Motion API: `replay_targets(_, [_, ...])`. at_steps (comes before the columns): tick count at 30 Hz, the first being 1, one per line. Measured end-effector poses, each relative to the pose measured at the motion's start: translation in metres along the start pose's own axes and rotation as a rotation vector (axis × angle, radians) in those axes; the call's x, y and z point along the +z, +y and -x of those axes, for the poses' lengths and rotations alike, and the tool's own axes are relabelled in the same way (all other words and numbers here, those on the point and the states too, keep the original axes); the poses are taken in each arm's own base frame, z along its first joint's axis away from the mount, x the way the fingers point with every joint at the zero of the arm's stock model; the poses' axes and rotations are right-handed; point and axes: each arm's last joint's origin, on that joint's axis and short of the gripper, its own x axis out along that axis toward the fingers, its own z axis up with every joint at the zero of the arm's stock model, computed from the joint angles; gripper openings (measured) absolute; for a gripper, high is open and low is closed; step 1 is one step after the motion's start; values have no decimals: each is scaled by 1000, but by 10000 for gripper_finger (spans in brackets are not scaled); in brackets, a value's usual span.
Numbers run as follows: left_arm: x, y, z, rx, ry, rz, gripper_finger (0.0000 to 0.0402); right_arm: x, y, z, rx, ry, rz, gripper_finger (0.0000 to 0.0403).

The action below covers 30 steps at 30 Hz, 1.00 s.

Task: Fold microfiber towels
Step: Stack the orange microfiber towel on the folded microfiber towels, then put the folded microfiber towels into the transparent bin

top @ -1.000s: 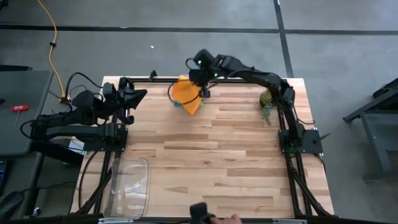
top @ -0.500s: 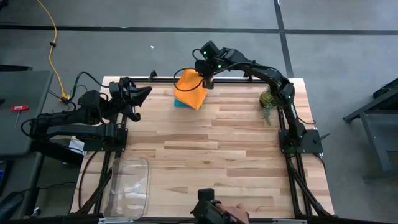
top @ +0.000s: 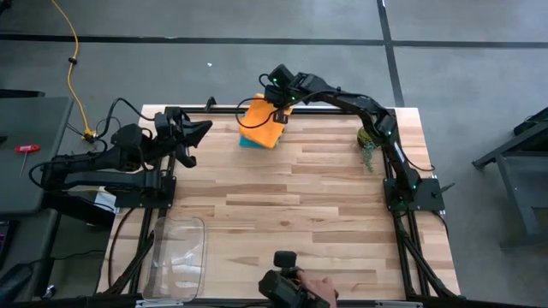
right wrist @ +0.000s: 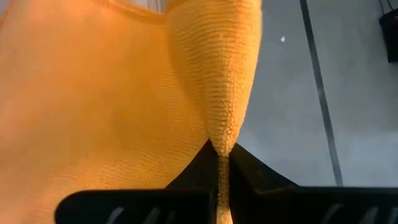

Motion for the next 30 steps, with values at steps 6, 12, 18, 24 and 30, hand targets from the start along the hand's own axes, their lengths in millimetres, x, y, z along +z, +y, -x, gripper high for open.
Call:
replay_targets(6, [0,0,0,3,-1,-24,0,1,0,0,-3,-8,-81,6])
replay_targets(12, [0,0,0,3,0,-26,0,2,-1,0,-11,-24,-124,81])
replay_targets(18, [0,0,0,3,0,-26,0,7,-5,0,-78,-59,-204,198])
replay_targets(24, [0,0,0,3,1,-54,0,2,-21,12,-84,-22,-280,259])
replay_targets(30, [0,0,2,3,4,-81,0,-12,-27,6,238,-79,-493,241])
